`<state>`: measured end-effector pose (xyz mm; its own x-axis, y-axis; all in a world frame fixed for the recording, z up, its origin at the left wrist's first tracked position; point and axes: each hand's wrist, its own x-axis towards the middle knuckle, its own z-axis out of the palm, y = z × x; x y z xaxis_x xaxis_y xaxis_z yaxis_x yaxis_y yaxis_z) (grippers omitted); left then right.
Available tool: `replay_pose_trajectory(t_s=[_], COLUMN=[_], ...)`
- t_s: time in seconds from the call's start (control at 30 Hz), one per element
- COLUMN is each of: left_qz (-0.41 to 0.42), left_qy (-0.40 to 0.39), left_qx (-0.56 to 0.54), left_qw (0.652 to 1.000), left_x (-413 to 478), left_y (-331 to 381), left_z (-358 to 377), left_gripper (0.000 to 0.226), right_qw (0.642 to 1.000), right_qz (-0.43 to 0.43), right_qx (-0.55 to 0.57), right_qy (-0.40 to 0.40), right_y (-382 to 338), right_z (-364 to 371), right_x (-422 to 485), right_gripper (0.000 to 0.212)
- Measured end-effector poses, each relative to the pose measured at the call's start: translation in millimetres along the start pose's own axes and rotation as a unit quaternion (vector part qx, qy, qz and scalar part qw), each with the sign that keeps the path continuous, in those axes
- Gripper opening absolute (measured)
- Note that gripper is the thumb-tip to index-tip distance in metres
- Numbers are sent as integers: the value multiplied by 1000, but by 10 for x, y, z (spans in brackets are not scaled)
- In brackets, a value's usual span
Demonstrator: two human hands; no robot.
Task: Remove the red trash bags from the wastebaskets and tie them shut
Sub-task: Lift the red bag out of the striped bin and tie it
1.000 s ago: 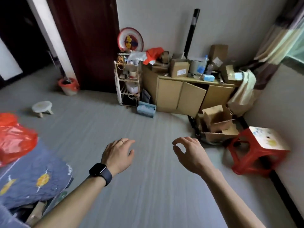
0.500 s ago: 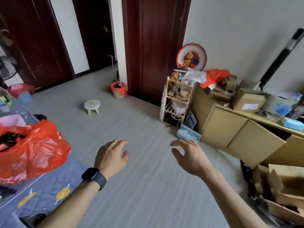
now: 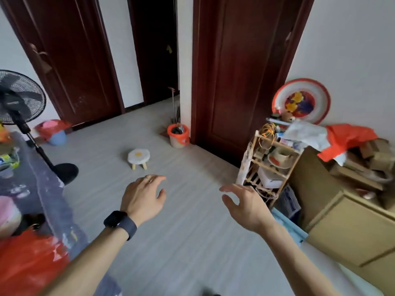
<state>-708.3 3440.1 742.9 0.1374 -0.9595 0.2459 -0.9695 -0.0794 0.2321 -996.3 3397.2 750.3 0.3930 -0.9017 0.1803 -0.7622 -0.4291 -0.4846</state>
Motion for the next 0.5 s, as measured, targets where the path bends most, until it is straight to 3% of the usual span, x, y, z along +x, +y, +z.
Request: replay_pose_trajectory(t_s=[0.27,0.5], left_qz=[-95,-148], left_qy=[4,15], left_qx=[21,40], left_qw=[995,988], left_x=[1781,3115], left_y=[-457,-1211], left_z=[380,564], left_gripper=[39,39], right_qw=[997,992], right_qz=[-61,-111], right_qx=[30,61], right_qy=[-41,-30], right_y=[560,456], right_z=[235,598], right_x=[2402,4175], right_gripper=[27,20])
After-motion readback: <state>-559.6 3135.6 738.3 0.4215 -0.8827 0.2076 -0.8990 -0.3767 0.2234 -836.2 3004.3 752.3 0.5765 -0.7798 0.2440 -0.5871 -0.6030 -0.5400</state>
